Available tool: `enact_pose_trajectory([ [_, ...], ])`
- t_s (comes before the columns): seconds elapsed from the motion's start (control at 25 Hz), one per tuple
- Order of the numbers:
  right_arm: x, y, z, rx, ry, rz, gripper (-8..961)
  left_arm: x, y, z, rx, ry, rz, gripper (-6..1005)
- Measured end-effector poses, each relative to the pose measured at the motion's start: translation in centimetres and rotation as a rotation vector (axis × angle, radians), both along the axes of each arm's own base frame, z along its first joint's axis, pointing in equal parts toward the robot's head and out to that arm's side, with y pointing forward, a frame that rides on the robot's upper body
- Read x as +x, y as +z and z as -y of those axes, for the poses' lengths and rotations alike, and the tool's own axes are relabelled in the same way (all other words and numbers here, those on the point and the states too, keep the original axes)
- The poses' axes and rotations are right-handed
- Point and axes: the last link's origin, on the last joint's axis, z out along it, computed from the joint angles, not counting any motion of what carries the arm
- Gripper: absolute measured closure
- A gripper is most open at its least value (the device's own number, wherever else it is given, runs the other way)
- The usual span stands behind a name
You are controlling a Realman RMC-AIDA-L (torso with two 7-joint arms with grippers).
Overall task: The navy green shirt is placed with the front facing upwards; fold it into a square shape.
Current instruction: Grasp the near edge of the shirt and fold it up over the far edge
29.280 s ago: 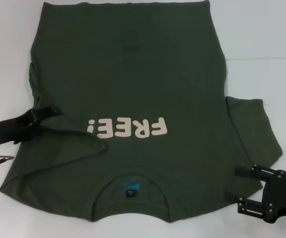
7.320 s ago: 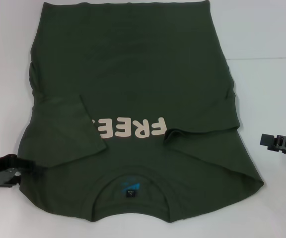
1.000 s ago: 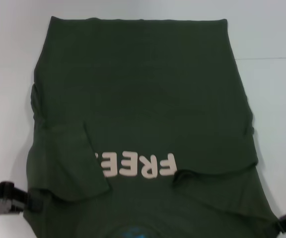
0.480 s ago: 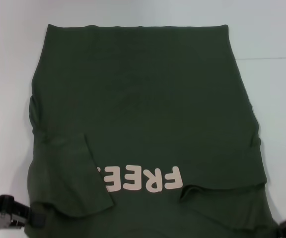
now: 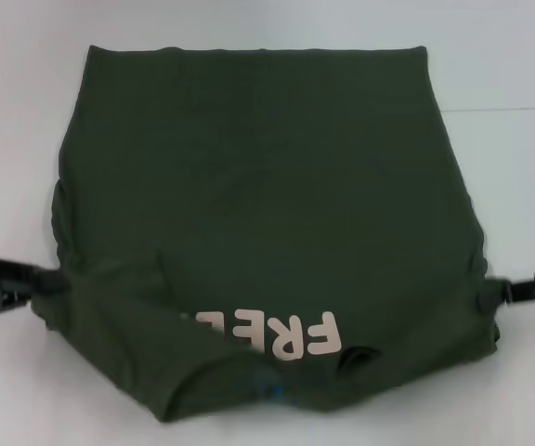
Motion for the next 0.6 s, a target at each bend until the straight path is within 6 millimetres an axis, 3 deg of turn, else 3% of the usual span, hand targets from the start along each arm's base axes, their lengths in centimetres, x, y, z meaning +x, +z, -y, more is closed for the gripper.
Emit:
enact_pose_trajectory([
  [0.28,0.5,-0.4,-2.3,0.172,-0.133,-0.029,901,-0.6,-0.6,-1.7,0.147,0.044,0.027,955],
  [0.6,1.3,-0.8,-3.2,0.318,-0.242,-0.111,901,-0.7,-1.3,-2.8,0.29,0.068,0.089,955],
])
